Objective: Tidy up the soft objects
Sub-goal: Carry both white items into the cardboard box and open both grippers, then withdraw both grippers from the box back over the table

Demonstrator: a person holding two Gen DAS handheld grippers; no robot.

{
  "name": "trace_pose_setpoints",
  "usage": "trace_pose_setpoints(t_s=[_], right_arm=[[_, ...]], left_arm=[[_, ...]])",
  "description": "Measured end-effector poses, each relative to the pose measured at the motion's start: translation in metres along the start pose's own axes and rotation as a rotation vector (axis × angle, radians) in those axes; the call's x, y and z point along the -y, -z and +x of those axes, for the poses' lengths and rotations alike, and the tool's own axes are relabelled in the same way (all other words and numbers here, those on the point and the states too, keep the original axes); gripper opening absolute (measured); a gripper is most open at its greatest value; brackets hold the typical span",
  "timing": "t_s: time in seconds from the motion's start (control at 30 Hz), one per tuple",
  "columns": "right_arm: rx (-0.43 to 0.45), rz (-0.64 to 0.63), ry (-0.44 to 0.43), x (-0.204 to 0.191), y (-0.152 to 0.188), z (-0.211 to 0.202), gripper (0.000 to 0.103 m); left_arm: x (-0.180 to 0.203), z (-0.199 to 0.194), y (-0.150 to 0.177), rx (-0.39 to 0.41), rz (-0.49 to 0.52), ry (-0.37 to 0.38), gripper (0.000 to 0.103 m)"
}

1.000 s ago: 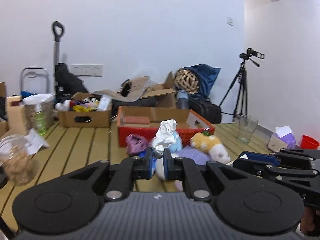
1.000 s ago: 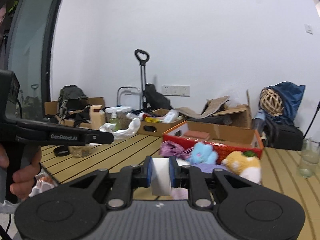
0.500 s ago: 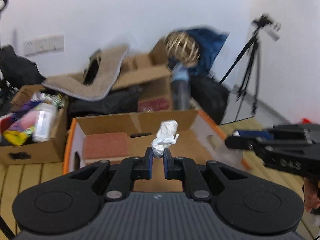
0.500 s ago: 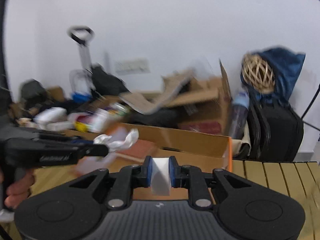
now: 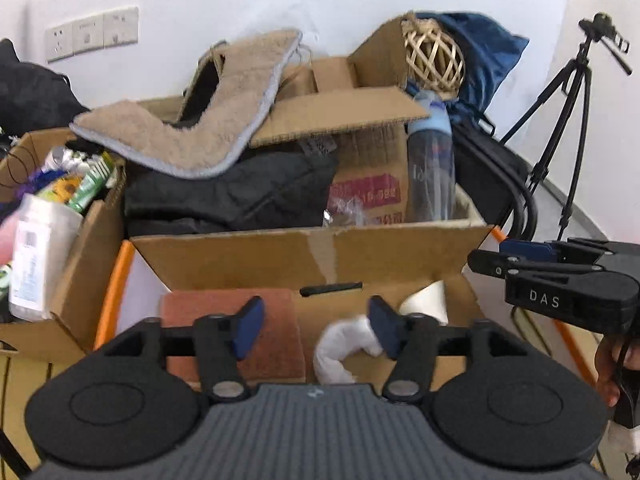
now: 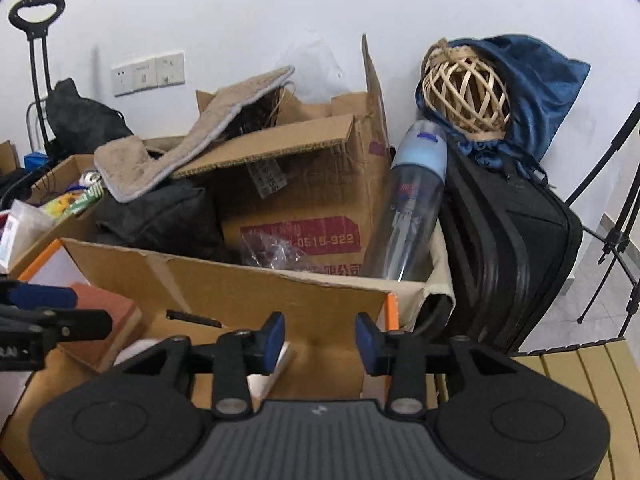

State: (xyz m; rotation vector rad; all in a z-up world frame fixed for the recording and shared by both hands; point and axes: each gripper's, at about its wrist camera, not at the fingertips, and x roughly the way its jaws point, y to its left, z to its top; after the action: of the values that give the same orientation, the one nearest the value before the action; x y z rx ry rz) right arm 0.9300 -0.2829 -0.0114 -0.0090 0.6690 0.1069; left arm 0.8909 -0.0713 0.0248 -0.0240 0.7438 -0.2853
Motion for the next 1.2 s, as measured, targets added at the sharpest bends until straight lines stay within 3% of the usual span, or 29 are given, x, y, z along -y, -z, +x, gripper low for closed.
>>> trace_pose_setpoints(t_s=[0.17,0.27,0.3,0.57,0.77,0.9,1.2], right_arm=[[0.03,0.006,-0.012,0.003,-0.009,-0.048,0.041],[0.055,-0.031,-0.007,0.001,-0.017,-0.093,0.046],[0.065,-0.054,-0.006,-0.001,-0.019,-0.111,0.048],[0.188,-0.138,-0.025,-0.009,-0.015,-0.279,0.066],[0.272,-0.177,-0.111,-0.025,0.051,-0.393,0.072],[0.325,-0.182,-0.168,-0.038,0.108,-0.447,0.075],[0.429,-0.152,-0.229,-0.078,0.262,-0.54,0.085]], left_arm=[[0.012,-0.044,-0.004,0.023,0.046,-0.009,0.069],[0.024,-0.091,-0.007,0.052,0.087,-0.01,0.074],[0.028,-0.106,-0.007,0.062,0.101,-0.014,0.079],[0.054,-0.259,0.024,0.209,0.145,-0.043,0.085],[0.06,-0.371,0.104,0.346,0.134,-0.032,0.094],[0.059,-0.431,0.185,0.439,0.091,-0.006,0.098],[0.079,-0.509,0.343,0.557,0.132,-0.125,0.103]])
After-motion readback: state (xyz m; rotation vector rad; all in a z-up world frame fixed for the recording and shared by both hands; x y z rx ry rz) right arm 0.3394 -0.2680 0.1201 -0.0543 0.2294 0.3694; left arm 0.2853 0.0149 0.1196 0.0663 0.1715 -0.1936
